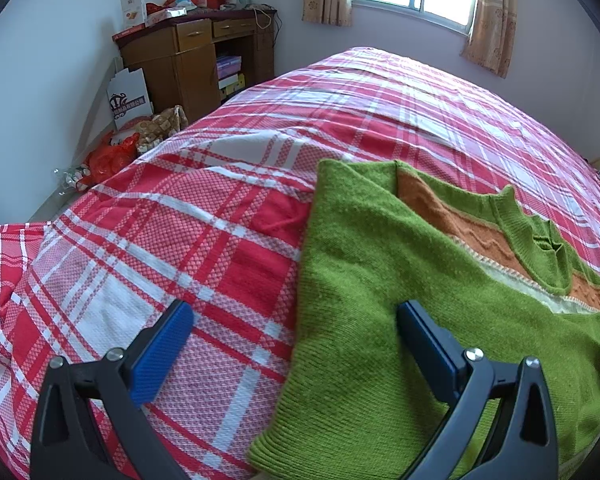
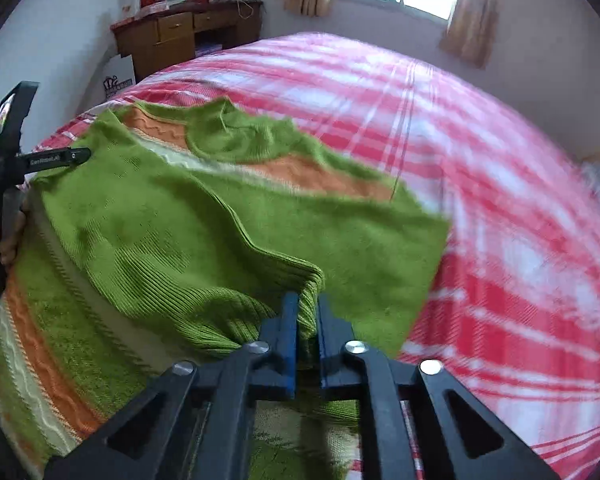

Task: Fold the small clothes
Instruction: 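Lay the edge flat on the folded sweater and open the right gripper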

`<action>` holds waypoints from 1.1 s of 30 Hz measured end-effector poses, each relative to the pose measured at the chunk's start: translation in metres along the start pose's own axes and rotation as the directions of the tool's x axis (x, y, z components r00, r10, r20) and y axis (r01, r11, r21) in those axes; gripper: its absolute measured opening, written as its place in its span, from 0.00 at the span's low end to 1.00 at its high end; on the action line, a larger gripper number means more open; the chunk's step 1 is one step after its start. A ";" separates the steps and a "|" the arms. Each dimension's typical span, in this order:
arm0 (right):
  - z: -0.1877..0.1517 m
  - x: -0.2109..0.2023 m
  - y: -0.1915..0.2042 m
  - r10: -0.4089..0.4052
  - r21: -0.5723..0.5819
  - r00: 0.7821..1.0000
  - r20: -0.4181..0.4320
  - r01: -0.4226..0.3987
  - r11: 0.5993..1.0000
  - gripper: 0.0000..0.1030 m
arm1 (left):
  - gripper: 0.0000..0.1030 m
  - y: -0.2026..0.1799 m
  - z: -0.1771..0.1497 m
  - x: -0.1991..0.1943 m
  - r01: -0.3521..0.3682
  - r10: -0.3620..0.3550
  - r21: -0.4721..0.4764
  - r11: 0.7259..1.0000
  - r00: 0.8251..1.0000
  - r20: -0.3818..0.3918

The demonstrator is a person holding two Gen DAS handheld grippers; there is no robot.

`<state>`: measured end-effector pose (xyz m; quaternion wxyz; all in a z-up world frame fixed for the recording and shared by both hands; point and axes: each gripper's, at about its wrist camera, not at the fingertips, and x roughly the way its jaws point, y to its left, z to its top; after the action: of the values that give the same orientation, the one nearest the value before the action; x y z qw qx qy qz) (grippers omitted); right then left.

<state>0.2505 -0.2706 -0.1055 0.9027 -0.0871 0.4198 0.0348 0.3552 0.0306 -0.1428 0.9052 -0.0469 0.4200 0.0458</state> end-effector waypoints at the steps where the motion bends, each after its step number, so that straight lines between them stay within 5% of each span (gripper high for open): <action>1: 0.005 -0.019 -0.003 0.011 0.024 0.998 0.068 -0.012 1.000 0.07 | 1.00 0.000 0.001 0.002 0.001 -0.001 0.000 1.000 1.000 0.000; 4: 0.012 -0.058 -0.015 0.041 0.096 0.972 0.233 -0.065 0.993 0.07 | 1.00 0.001 0.001 0.001 0.000 0.000 0.000 1.000 1.000 0.000; 7: 0.017 -0.032 -0.013 -0.062 0.044 0.990 0.123 0.057 0.997 0.07 | 1.00 0.001 0.001 0.001 0.000 0.000 0.000 1.000 1.000 0.000; 10: 0.018 -0.022 -0.027 0.018 0.133 0.994 0.105 -0.032 0.991 0.07 | 1.00 0.002 0.000 0.001 0.002 -0.002 -0.002 1.000 1.000 0.000; 12: 0.017 -0.009 -0.030 -0.122 0.107 0.990 0.069 0.114 0.988 0.08 | 1.00 0.002 0.003 0.005 -0.001 0.001 0.000 1.000 1.000 -0.002; 14: 0.010 0.009 -0.045 -0.394 0.074 0.919 -0.010 0.394 0.916 0.12 | 1.00 -0.002 0.004 0.004 -0.001 0.001 0.000 1.000 1.000 -0.001; 15: 0.006 0.011 -0.057 -0.443 0.100 0.896 -0.032 0.444 0.891 0.12 | 1.00 -0.003 0.004 0.004 0.000 0.000 -0.001 1.000 1.000 -0.001; 19: -0.021 -0.014 -0.098 -0.181 0.393 0.983 0.014 0.161 0.906 0.12 | 1.00 -0.005 0.001 0.001 0.001 -0.001 -0.002 1.000 1.000 -0.001; 24: -0.028 -0.020 -0.066 0.043 0.363 0.996 0.084 -0.071 0.929 0.16 | 1.00 -0.004 0.001 0.001 0.001 -0.001 -0.002 1.000 1.000 0.000; 28: -0.022 0.001 -0.035 0.067 0.267 0.996 0.055 -0.080 0.960 0.50 | 1.00 -0.004 0.001 0.001 0.003 -0.003 -0.003 1.000 1.000 0.000; 33: -0.018 0.020 -0.030 0.047 0.202 0.999 0.016 -0.050 0.978 0.50 | 1.00 -0.004 0.001 0.001 0.002 -0.002 -0.003 1.000 1.000 0.000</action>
<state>0.2542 -0.3033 -0.1287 0.9081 0.0158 0.4182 0.0144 0.3576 0.0265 -0.1428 0.9052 -0.0486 0.4197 0.0453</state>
